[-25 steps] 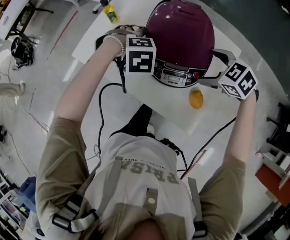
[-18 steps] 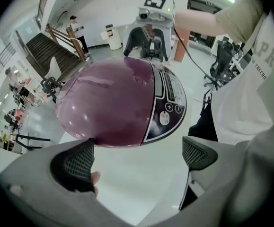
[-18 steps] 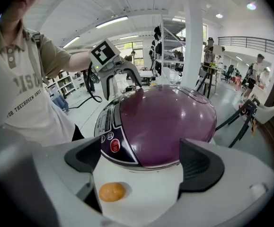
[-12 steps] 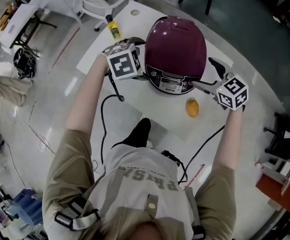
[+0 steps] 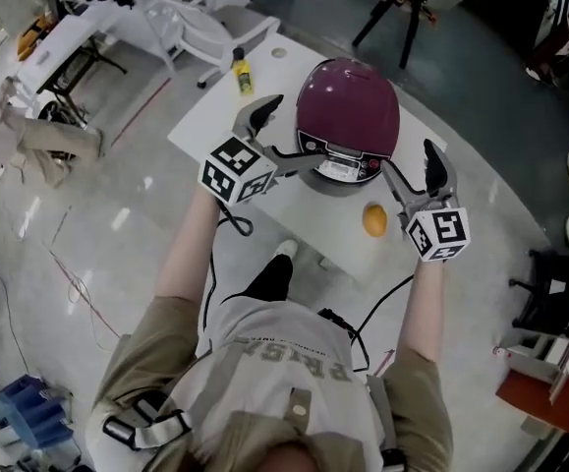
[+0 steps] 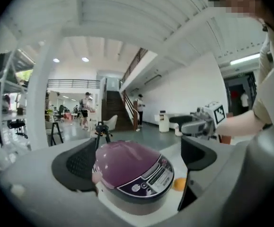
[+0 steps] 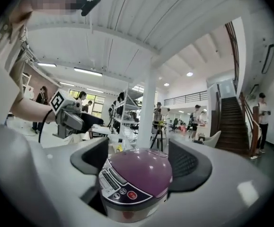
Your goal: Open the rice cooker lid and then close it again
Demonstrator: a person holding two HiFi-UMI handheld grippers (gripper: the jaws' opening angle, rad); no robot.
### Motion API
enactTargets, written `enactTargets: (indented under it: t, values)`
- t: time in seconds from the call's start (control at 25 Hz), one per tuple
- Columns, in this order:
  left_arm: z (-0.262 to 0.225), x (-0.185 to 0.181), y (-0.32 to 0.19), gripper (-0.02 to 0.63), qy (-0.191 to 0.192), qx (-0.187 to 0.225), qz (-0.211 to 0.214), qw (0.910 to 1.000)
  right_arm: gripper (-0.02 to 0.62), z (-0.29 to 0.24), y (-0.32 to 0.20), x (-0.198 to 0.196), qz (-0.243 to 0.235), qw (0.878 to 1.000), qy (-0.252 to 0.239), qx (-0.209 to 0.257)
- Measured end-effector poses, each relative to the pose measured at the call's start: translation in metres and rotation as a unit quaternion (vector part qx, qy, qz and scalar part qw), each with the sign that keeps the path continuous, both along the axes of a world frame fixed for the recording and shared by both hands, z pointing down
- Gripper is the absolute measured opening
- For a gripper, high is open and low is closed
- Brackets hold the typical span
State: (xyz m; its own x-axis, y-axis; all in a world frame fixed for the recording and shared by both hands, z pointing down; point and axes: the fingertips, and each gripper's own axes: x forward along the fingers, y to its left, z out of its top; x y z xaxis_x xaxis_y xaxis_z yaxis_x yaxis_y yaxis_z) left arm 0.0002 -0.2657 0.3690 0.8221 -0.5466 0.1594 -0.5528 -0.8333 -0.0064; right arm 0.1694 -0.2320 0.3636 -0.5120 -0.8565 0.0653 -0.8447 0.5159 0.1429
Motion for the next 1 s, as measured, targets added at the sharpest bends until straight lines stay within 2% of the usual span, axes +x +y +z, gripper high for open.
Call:
enactTargets:
  t: [0.04,0.08,0.12,0.16,0.24,0.32,0.48,0.64,0.68,0.8,1.0]
  values:
    - [-0.011,-0.005,0.010,0.564,0.029,0.006,-0.021,0.9993,0.377,-0.004,0.011,-0.003,0.008,1.000,-0.010,0.007]
    - [-0.019,-0.012,0.020,0.519,0.049,0.014,-0.048,0.9976,0.350,-0.008,0.022,-0.007,0.012,1.000,-0.024,0.010]
    - [-0.026,-0.019,0.030,0.431,0.062,0.025,-0.078,0.9947,0.323,-0.011,0.034,-0.012,0.014,0.999,-0.039,0.011]
    - [-0.030,-0.027,0.040,0.365,0.072,0.034,-0.108,0.9910,0.286,-0.015,0.045,-0.017,0.016,0.998,-0.052,0.014]
    - [-0.035,-0.038,0.061,0.294,0.086,0.045,-0.156,0.9830,0.215,-0.021,0.068,-0.024,0.027,0.997,-0.071,0.024]
    - [-0.038,-0.044,0.083,0.214,0.082,0.061,-0.191,0.9763,0.178,-0.027,0.090,-0.027,0.046,0.995,-0.084,0.041]
    - [-0.038,-0.058,0.128,0.179,0.033,0.109,-0.246,0.9627,0.145,-0.021,0.136,-0.033,0.088,0.988,-0.100,0.073]
    - [-0.040,-0.074,0.163,0.048,0.030,0.124,-0.292,0.9480,0.100,-0.012,0.174,-0.044,0.102,0.988,-0.093,0.072]
    - [-0.041,-0.075,0.172,0.017,0.028,0.130,-0.293,0.9470,0.100,-0.010,0.181,-0.047,0.094,0.989,-0.095,0.067]
    - [-0.041,-0.073,0.198,0.009,0.016,0.147,-0.290,0.9457,0.100,-0.010,0.203,-0.051,0.085,0.988,-0.113,0.060]
    - [-0.036,-0.069,0.228,0.008,0.022,0.141,-0.293,0.9455,0.019,-0.022,0.235,-0.044,0.123,0.983,-0.108,0.086]
